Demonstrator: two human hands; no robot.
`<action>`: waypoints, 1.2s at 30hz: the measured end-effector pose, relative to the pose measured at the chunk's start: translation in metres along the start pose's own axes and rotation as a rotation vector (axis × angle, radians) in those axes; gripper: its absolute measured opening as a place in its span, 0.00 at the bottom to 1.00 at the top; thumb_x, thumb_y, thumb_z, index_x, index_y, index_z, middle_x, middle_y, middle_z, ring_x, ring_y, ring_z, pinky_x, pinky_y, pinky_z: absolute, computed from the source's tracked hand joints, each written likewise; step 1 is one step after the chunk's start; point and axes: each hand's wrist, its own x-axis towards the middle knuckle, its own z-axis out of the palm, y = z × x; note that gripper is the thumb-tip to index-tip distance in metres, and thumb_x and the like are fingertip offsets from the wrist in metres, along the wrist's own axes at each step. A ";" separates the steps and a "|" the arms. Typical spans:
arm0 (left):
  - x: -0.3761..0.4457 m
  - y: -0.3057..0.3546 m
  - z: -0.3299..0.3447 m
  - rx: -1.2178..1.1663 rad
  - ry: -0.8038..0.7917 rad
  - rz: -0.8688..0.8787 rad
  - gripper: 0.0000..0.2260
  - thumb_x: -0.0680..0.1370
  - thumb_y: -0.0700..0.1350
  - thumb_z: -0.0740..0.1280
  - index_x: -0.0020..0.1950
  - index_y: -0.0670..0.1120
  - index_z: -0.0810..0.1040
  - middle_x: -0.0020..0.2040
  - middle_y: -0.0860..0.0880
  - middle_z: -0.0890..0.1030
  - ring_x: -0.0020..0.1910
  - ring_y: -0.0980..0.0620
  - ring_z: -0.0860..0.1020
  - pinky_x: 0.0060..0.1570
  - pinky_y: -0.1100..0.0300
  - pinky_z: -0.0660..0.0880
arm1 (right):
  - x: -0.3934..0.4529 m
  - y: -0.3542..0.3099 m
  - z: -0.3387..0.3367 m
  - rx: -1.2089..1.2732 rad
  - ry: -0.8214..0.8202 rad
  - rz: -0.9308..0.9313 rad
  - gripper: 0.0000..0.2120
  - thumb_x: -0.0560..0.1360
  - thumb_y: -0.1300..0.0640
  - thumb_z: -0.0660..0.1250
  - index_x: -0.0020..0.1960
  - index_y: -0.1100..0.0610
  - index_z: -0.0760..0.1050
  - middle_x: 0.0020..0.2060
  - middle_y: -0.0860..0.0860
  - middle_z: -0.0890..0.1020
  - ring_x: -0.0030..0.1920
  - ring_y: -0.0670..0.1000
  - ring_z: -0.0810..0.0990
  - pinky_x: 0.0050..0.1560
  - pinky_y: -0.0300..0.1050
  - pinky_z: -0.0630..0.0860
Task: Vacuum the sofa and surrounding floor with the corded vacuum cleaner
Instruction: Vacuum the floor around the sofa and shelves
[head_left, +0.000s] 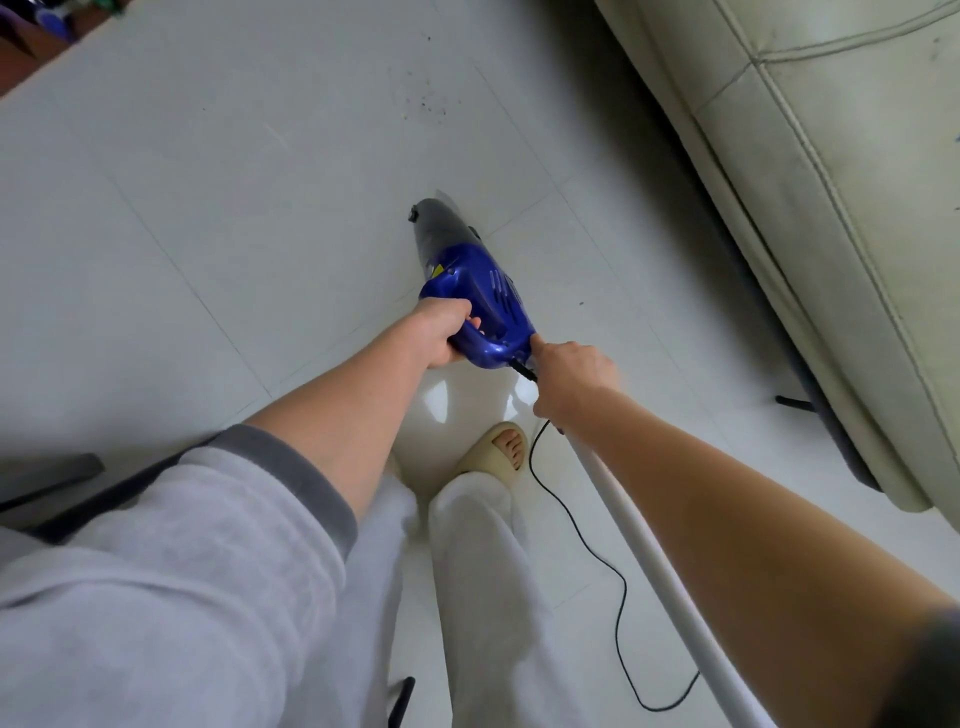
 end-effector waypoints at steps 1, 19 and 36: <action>-0.001 -0.002 -0.007 0.006 0.006 -0.006 0.11 0.79 0.35 0.58 0.60 0.43 0.71 0.41 0.49 0.74 0.38 0.56 0.73 0.46 0.57 0.75 | -0.001 -0.006 0.002 0.004 -0.010 -0.004 0.24 0.75 0.61 0.64 0.69 0.54 0.64 0.41 0.51 0.71 0.42 0.53 0.72 0.39 0.44 0.70; -0.011 -0.055 -0.172 -0.199 0.062 -0.096 0.13 0.80 0.36 0.58 0.64 0.42 0.71 0.42 0.49 0.74 0.39 0.57 0.74 0.42 0.57 0.73 | -0.039 -0.154 0.024 -0.098 -0.118 -0.134 0.25 0.73 0.65 0.62 0.68 0.54 0.63 0.46 0.53 0.75 0.53 0.56 0.78 0.42 0.45 0.68; -0.015 -0.075 -0.211 -0.156 0.018 -0.096 0.11 0.78 0.34 0.60 0.59 0.42 0.71 0.43 0.46 0.77 0.41 0.53 0.76 0.51 0.53 0.77 | -0.045 -0.184 0.049 -0.125 -0.082 -0.127 0.27 0.73 0.63 0.63 0.70 0.52 0.62 0.41 0.51 0.71 0.42 0.54 0.70 0.41 0.45 0.69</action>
